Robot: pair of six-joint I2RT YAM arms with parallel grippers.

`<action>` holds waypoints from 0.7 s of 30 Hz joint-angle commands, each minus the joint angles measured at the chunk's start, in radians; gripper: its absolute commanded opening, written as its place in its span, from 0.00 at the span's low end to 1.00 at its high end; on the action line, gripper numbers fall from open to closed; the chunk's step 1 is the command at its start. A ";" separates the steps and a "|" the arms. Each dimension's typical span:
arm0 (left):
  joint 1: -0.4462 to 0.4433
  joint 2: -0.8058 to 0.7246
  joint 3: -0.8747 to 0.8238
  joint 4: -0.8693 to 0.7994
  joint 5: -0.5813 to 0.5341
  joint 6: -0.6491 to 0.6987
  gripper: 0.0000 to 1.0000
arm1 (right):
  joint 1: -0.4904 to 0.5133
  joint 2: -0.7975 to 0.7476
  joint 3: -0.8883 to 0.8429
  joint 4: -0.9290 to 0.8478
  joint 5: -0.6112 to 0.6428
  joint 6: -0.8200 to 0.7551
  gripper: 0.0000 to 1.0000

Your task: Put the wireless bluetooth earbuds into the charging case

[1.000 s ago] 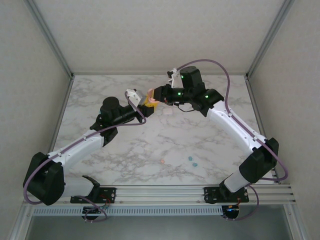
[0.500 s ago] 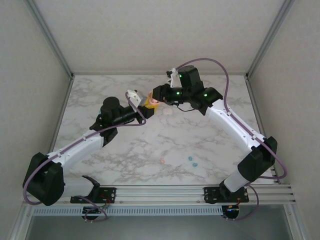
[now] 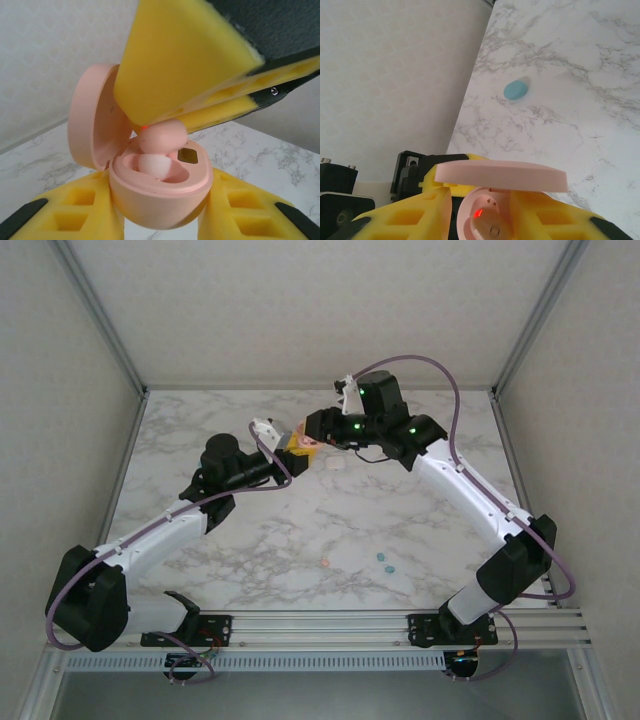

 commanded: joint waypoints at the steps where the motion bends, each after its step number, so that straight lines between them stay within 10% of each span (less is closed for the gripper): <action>1: -0.007 -0.020 0.004 0.094 0.015 -0.021 0.18 | 0.006 -0.026 0.020 -0.049 0.034 -0.016 0.37; 21: 0.002 -0.016 0.024 0.103 0.041 -0.036 0.17 | 0.010 0.002 0.057 -0.164 -0.022 -0.238 0.23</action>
